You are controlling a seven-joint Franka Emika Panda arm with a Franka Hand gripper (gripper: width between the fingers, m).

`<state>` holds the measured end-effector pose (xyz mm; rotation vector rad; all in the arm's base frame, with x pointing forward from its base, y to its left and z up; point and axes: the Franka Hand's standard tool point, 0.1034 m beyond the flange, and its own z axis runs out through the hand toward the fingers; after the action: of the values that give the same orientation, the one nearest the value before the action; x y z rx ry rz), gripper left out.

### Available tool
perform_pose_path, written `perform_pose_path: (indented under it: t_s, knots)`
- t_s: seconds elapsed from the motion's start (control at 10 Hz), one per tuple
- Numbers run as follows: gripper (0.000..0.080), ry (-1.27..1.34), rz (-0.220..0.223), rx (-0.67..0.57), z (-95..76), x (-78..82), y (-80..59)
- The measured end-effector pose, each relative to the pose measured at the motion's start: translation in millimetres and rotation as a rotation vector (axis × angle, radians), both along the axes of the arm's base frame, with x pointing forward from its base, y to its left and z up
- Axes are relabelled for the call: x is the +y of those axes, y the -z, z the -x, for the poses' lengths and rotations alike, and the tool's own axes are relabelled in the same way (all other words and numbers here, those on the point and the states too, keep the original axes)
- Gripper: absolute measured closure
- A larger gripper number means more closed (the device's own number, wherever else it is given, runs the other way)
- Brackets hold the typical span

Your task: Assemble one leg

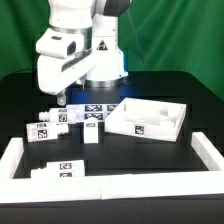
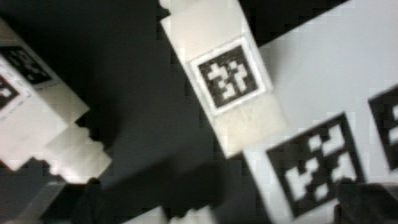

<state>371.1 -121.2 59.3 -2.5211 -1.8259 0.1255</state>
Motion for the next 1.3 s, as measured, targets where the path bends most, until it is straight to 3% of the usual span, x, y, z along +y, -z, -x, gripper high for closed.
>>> perform_pose_path:
  t_s: [0.3, 0.6, 0.9, 1.0, 1.3]
  knots:
    - [0.0150, 0.046, -0.001, -0.002, 2.0, -1.8, 0.2]
    - [0.0150, 0.397, 0.025, -0.093, -4.1, 23.6, -11.6]
    - [0.0150, 0.746, 0.024, -0.132, -46.7, 58.4, -22.7]
    - [0.0150, 0.727, 0.019, -0.147, -53.0, 62.6, -24.9]
    - [0.0150, 0.725, 0.019, -0.141, -49.7, 61.5, -23.1]
